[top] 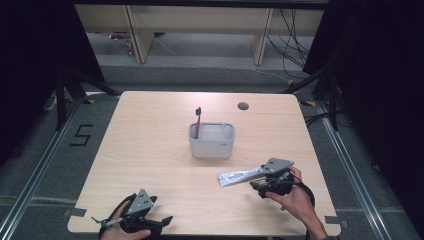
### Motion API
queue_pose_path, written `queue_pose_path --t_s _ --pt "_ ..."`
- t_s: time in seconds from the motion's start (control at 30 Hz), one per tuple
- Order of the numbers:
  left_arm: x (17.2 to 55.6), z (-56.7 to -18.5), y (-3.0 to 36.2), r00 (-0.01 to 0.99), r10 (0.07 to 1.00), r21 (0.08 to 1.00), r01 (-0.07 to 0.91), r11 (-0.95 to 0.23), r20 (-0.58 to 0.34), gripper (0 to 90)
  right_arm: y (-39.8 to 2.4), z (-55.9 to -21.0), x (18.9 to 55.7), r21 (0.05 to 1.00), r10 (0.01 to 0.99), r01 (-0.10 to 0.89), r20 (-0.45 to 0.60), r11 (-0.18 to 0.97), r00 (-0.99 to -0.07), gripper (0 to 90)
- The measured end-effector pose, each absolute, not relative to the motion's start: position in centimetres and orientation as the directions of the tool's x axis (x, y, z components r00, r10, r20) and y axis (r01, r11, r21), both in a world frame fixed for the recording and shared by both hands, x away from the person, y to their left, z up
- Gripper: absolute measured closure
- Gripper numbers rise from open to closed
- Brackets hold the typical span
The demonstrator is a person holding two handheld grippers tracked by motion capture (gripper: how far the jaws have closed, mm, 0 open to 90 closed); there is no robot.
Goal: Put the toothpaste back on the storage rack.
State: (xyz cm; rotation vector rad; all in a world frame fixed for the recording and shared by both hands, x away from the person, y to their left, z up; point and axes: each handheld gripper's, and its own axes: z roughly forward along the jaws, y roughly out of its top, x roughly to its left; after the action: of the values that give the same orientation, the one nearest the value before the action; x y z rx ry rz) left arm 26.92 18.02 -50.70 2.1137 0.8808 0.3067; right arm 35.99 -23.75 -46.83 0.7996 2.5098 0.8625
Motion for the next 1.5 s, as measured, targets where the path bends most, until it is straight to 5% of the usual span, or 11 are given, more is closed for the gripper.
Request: queue_pose_path --t_s 0.67,1.5 --pt "26.9 -50.8 18.0 0.724 0.685 0.760 0.489 -0.428 -0.080 16.1 -22.0 -47.1 39.6 0.542 0.515 0.338 -0.212 0.769 -0.831 34.1" --pt "27.0 -50.8 18.0 0.727 0.682 0.764 0.486 -0.424 -0.084 16.1 -20.9 -47.6 41.6 0.447 0.434 0.329 -0.155 0.832 -0.887 39.9"
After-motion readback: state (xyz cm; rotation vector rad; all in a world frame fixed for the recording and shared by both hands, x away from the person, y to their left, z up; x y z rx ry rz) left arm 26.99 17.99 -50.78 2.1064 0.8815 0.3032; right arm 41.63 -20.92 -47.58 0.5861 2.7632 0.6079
